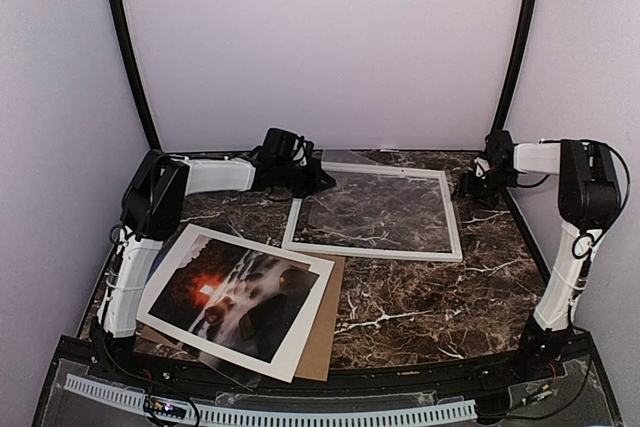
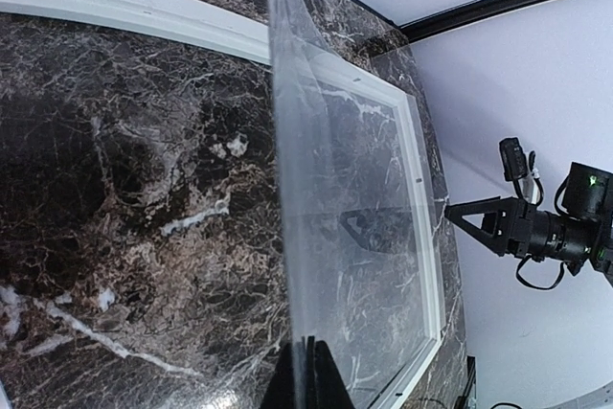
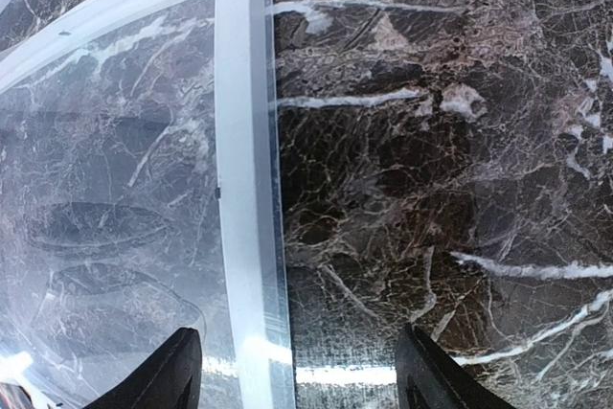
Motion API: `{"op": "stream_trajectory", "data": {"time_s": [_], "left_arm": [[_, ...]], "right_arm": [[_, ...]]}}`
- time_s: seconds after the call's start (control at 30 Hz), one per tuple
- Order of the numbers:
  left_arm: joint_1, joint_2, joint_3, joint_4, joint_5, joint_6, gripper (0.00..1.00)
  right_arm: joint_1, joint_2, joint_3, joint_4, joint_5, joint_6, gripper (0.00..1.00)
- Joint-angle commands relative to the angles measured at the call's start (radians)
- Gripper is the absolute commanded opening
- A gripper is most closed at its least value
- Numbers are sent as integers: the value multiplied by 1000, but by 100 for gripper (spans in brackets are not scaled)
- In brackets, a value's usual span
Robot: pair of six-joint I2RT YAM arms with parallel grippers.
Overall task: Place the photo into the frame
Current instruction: Place the glass panel in the frame body.
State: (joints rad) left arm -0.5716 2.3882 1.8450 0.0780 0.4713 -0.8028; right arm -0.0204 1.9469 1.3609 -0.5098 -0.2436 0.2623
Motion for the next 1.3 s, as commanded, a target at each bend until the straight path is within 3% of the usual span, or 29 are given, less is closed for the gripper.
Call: {"op": "stream_trajectory", "data": {"time_s": [0.0,1.27], "left_arm": [[4,-9,43,-42,14,28,0],[17,16,92,-142,46,98,0]], "right_arm": [[5,15,5,3,-4,-11,70],[5,39,22,-11,-10,-15,73]]}}
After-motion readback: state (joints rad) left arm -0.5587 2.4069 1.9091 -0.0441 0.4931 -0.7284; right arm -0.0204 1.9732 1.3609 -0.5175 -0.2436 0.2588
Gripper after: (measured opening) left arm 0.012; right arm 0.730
